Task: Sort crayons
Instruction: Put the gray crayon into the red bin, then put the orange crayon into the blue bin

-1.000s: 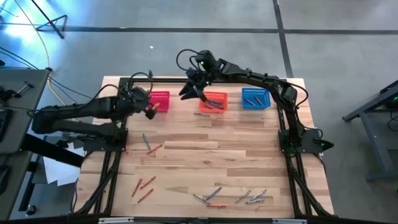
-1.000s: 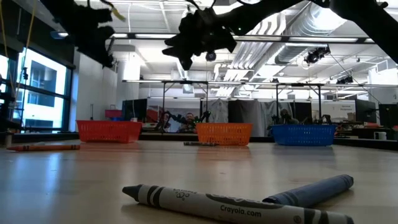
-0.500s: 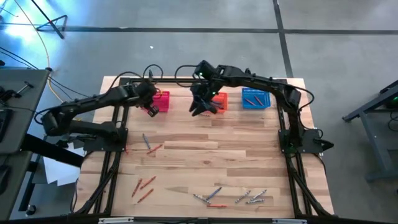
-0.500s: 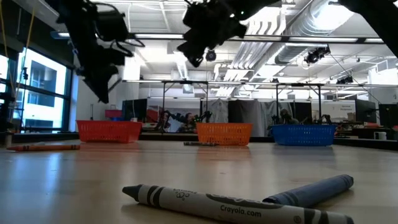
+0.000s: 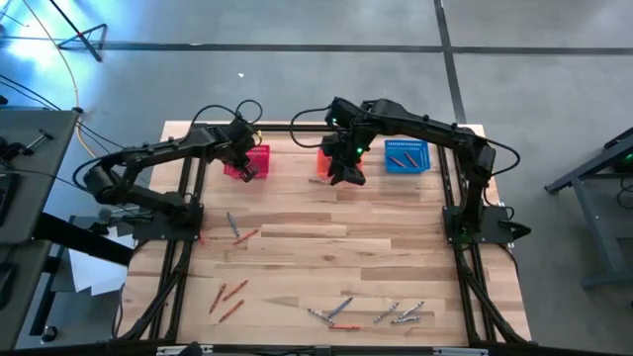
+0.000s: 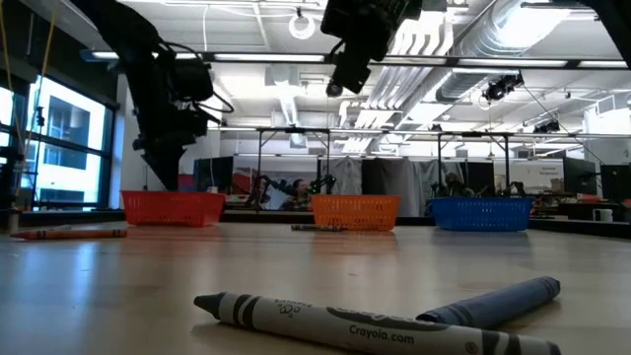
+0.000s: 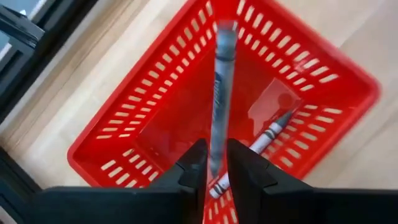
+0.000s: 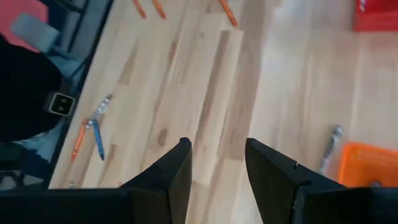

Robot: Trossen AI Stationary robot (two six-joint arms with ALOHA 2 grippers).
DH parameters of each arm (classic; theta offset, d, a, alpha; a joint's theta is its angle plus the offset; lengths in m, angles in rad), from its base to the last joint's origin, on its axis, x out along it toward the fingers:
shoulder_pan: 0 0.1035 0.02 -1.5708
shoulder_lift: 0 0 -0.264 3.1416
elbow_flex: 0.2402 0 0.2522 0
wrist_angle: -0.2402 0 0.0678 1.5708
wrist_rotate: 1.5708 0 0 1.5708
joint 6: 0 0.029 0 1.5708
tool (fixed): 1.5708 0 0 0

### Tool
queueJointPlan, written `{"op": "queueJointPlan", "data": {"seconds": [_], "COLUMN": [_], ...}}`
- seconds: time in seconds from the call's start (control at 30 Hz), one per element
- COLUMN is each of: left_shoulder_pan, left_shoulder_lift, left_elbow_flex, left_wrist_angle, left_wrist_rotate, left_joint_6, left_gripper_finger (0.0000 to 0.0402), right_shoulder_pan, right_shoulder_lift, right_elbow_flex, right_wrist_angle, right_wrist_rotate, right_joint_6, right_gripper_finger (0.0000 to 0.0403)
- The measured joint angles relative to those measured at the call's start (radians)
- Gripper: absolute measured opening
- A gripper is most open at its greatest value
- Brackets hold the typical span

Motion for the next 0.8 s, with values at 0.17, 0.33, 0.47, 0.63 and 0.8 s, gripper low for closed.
{"op": "queueJointPlan", "data": {"seconds": [0.17,0.33,0.47,0.63,0.8], "left_shoulder_pan": [0.006,-0.003,-0.030,-0.115,-0.302], "left_shoulder_lift": [0.038,0.029,-0.007,-0.074,-0.089], "left_elbow_flex": [0.000,0.012,0.048,0.080,0.080], "left_wrist_angle": [0.014,0.013,0.016,0.011,-0.121], "left_wrist_rotate": [0.012,0.019,0.110,0.303,0.430], "left_joint_6": [0.002,0.002,-0.013,-0.116,-0.252], "left_gripper_finger": [0.0070,0.0078,0.0077,0.0076,0.0076], "right_shoulder_pan": [0.000,0.000,0.007,0.037,0.065], "right_shoulder_lift": [0.001,0.001,0.001,0.002,0.002], "right_elbow_flex": [0.000,0.000,0.000,0.000,0.000], "right_wrist_angle": [-0.037,-0.060,-0.082,-0.090,-0.152], "right_wrist_rotate": [0.064,0.088,0.088,0.088,0.088], "right_joint_6": [0.042,0.077,0.086,0.083,0.065], "right_gripper_finger": [0.0141,0.0141,0.0141,0.0141,0.0141]}}
